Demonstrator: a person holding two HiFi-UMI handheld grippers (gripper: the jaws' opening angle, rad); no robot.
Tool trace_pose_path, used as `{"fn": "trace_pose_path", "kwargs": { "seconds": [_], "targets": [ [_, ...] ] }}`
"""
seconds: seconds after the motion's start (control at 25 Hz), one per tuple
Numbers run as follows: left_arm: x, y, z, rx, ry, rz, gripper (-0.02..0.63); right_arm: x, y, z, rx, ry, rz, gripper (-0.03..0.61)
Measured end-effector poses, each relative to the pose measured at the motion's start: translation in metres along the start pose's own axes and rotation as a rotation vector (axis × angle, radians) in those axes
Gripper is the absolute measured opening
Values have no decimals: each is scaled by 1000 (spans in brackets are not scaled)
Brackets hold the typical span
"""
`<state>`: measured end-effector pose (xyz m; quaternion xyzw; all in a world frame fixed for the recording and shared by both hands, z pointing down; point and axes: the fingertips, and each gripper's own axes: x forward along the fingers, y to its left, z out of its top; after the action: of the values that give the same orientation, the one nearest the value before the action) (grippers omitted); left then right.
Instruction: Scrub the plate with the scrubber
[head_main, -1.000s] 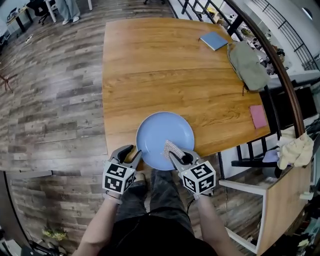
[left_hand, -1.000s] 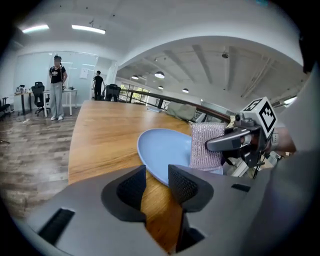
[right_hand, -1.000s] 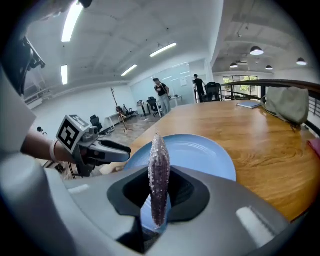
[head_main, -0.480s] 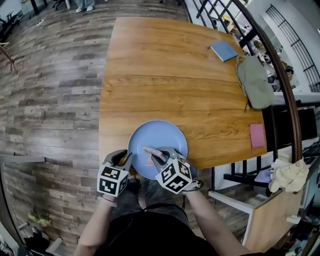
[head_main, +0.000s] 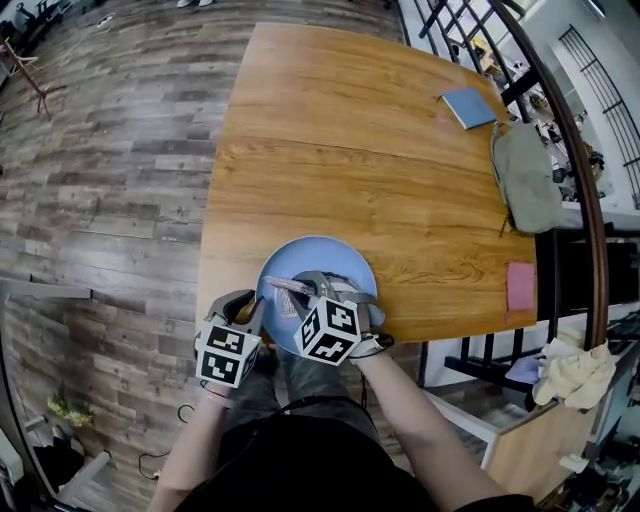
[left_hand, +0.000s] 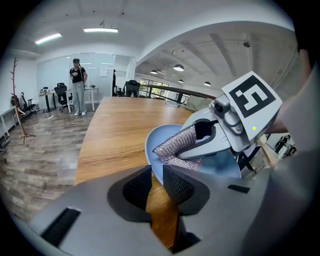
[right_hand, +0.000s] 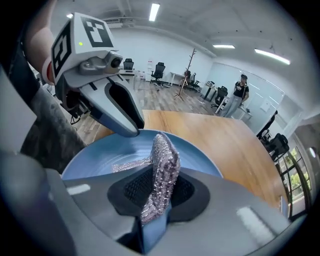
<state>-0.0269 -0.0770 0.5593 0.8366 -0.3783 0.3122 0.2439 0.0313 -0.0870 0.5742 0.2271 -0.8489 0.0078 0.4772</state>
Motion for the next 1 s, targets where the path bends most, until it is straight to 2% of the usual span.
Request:
{"fn": "trace_pose_path", "kwargs": {
  "seconds": [0.16, 0.36, 0.64, 1.0],
  "targets": [
    [-1, 1, -1, 14, 11, 21, 67, 7, -17, 3, -55, 11, -34, 74],
    [-2, 2, -1, 12, 31, 43, 66, 7, -40, -4, -60, 20, -74, 72],
    [0, 2, 0, 9, 48, 43, 66, -9, -67, -36, -3, 58, -169, 71],
    [1, 3, 0, 9, 46, 43, 66, -35, -58, -72, 67, 106, -234, 67]
  ]
}}
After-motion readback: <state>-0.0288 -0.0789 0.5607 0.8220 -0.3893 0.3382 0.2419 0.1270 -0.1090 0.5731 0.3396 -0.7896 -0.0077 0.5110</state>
